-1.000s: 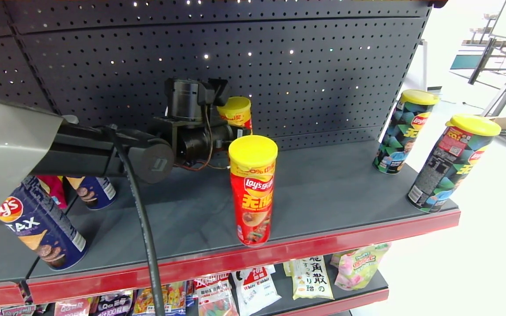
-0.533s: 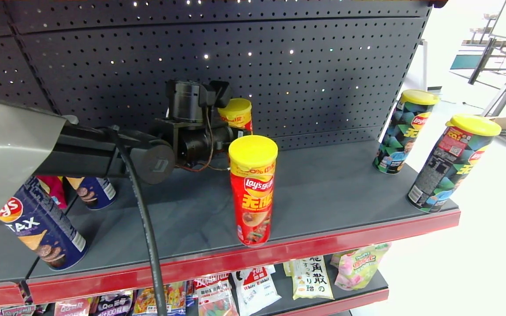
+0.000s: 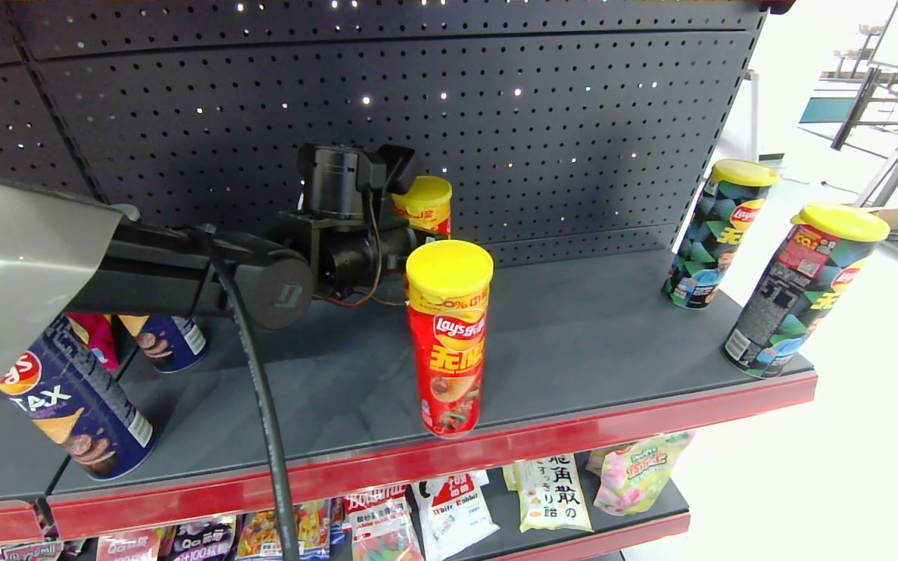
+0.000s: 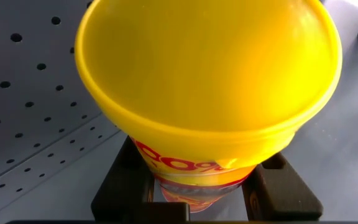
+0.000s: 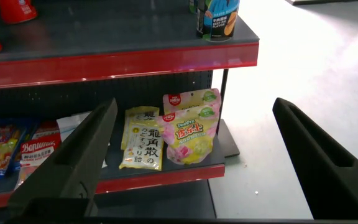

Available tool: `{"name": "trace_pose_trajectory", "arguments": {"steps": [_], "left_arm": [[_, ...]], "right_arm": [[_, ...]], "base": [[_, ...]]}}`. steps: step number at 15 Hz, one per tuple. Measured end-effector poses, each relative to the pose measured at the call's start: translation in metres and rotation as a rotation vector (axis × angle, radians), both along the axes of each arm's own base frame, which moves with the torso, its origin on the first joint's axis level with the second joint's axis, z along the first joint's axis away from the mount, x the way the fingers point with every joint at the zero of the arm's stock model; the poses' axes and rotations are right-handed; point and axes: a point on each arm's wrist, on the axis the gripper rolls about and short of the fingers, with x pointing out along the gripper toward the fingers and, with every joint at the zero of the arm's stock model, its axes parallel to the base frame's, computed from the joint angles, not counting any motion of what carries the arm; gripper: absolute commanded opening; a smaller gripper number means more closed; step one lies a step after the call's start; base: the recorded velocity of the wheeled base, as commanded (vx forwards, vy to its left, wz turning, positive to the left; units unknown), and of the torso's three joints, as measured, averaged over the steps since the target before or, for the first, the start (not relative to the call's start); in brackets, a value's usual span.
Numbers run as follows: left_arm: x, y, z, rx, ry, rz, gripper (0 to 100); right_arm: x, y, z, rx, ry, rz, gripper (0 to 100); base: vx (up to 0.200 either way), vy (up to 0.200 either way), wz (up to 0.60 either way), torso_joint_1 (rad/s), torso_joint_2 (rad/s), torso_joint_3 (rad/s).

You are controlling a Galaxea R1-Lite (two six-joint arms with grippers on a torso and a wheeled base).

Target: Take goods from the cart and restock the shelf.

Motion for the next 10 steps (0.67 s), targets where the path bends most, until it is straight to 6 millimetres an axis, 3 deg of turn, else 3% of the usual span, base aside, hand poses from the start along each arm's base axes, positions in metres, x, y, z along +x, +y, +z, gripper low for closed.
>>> {"name": "trace_pose_trajectory", "arguments": {"steps": [10], "left_arm": [[0.0036, -0.0055, 0.0016, -0.017, -0.016, -0.007, 0]], "right_arm": [[0.0, 0.0, 0.0, 0.0, 0.0, 0.0, 100]], "base": [[0.0, 0.0, 0.0, 0.0, 0.0, 0.0]]}}
